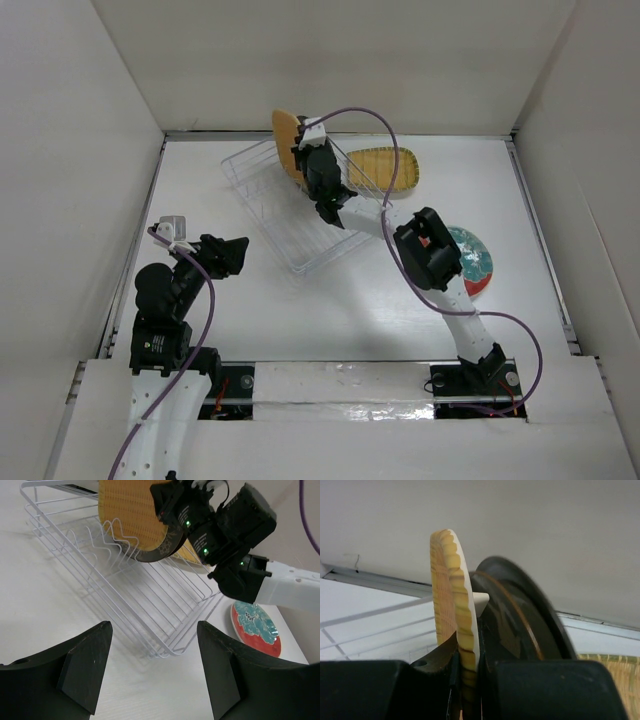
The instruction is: Load the plates into the dish rack
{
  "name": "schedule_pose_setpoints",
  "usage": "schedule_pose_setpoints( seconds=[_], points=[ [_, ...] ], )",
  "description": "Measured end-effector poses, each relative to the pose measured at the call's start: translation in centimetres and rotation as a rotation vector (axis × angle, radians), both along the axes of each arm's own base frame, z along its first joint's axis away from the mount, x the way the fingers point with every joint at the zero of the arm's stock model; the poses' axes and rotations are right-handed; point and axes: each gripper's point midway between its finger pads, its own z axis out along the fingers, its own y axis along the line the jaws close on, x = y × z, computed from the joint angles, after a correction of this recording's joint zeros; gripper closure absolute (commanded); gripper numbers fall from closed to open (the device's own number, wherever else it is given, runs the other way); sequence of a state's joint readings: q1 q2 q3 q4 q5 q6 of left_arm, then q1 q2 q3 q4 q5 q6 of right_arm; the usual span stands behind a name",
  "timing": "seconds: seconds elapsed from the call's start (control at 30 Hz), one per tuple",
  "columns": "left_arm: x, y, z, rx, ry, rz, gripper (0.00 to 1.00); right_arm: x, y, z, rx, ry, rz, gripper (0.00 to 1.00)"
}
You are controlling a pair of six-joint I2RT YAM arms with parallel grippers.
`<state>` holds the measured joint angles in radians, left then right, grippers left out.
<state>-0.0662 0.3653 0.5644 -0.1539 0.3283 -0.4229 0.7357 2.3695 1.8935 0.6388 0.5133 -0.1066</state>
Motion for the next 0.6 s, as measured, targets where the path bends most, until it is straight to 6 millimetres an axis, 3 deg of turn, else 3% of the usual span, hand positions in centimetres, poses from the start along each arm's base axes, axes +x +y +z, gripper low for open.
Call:
schedule_pose_setpoints(
  seconds=[0.07, 0.1, 0.27, 0.43, 0.53, 0.6],
  points=[
    [0.0, 0.0, 0.0, 0.000, 0.000, -0.003, 0.35, -0.6, 0.0, -1.2, -0.002, 0.008, 0.004, 0.99],
    [0.0, -0.1, 0.0, 0.000, 0.000, -0.005, 0.35, -1.2, 0.0, -2.0, 0.003, 0.007, 0.004, 0.89],
    [-0.1, -0.1, 0.0, -0.001, 0.000, -0.008, 0.35, -3.2, -0.6, -4.2, 0.009, 0.034, -0.019, 0.61],
    [-0.1, -0.2, 0.0, -0.001, 0.000, -0.011, 0.35, -4.8, -2.2, -7.7, -0.022, 0.105, -0.050, 0.57],
    [-0.1, -0.2, 0.0, -0.001, 0.000, -0.012, 0.35, -6.1, -2.9, -7.9, -0.016, 0.125, -0.061, 0.50],
    [-0.1, -0.2, 0.0, -0.001, -0.001, -0.012, 0.35, -7.0, -3.3, -6.9, 0.005, 0.125, -0.068, 0.43]
  ],
)
